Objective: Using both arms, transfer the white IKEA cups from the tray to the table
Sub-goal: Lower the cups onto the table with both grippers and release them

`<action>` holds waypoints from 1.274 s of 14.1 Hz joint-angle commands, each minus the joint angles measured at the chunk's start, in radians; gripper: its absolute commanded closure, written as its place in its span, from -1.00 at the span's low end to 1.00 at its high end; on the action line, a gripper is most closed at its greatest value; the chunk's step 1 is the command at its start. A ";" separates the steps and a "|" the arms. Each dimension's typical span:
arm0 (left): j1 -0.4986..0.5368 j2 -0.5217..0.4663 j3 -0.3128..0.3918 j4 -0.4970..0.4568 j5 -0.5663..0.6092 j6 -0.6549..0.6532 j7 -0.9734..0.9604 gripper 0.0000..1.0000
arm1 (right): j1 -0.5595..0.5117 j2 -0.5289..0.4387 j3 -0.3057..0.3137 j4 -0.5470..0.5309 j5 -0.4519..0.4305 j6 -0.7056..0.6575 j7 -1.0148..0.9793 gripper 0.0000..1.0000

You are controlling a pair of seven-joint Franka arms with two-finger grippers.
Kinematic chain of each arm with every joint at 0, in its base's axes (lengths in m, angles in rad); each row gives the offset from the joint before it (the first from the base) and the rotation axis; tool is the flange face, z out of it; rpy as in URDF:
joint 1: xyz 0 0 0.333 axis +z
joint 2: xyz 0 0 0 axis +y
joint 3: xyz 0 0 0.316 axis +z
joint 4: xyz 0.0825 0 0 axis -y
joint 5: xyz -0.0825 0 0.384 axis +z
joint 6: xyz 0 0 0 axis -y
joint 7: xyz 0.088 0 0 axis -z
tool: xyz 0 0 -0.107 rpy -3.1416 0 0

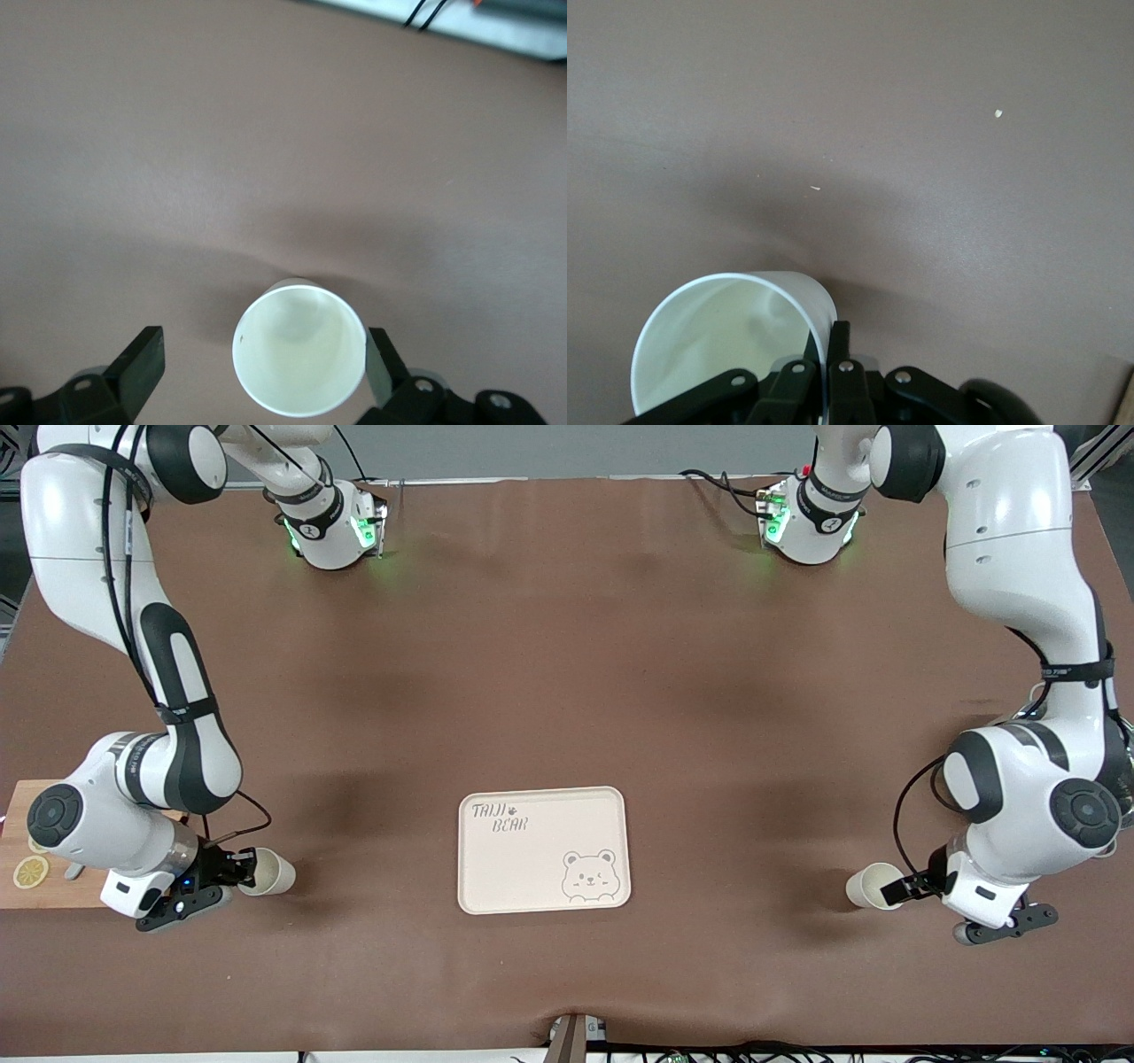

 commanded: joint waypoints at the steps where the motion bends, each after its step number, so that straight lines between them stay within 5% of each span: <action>1: 0.000 -0.075 -0.007 -0.029 -0.011 -0.023 0.049 -1.00 | -0.016 0.006 0.016 -0.009 0.023 0.024 -0.026 1.00; 9: -0.003 -0.316 -0.007 -0.170 -0.010 -0.150 0.153 -1.00 | -0.015 0.024 0.021 -0.009 0.023 0.054 -0.023 1.00; 10: -0.005 -0.334 -0.007 -0.173 -0.007 -0.181 0.153 -1.00 | -0.015 0.023 0.021 -0.008 0.023 0.054 -0.021 0.36; 11: -0.006 -0.356 -0.007 -0.173 -0.005 -0.207 0.152 -1.00 | -0.013 0.023 0.021 -0.005 0.023 0.052 -0.017 -0.74; 12: -0.005 -0.373 -0.007 -0.173 0.004 -0.233 0.153 -1.00 | -0.015 0.023 0.021 0.000 0.023 0.052 -0.015 -1.00; 18: -0.020 -0.497 -0.012 -0.174 0.091 -0.395 0.139 -1.00 | -0.010 0.013 0.021 0.029 0.025 0.040 -0.004 -1.00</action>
